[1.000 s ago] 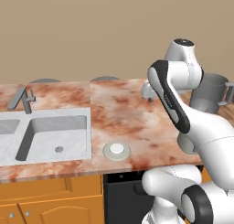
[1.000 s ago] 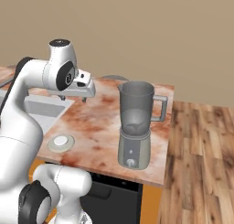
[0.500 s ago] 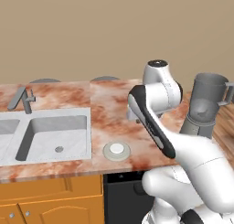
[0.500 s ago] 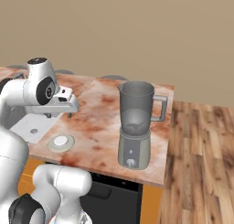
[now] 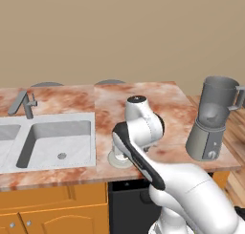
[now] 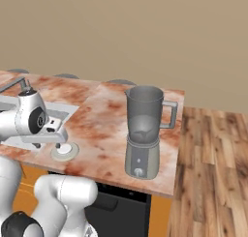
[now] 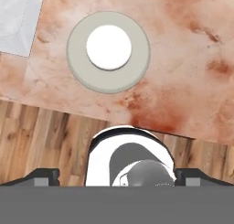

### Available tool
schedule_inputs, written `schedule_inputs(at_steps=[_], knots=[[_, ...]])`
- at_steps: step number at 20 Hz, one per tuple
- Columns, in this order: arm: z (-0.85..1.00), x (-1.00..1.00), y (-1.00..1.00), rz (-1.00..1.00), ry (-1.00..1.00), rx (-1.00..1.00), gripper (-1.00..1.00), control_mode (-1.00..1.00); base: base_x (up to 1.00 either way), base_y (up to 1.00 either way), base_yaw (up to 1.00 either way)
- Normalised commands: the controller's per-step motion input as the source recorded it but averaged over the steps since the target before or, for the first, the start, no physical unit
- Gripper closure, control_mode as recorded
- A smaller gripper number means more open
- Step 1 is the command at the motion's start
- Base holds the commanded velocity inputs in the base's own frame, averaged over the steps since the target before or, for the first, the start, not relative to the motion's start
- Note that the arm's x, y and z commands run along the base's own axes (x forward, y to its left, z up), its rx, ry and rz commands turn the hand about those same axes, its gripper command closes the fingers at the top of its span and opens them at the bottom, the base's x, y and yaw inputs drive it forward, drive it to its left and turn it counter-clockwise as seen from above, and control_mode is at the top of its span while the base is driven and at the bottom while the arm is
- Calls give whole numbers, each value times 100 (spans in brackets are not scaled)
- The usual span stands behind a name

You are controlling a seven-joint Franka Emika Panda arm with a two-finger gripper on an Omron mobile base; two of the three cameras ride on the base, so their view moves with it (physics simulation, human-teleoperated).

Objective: Close the lid blender by securely placing the lid on top.

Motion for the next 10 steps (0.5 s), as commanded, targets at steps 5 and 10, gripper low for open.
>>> schedule_inputs(at_steps=[5, 10], knots=[[-18, 15, 12, 0, 5, -3, -100, -100, 0, 0, 0], [-14, 33, 6, 0, 4, -5, -100, -100, 0, 0, 0]])
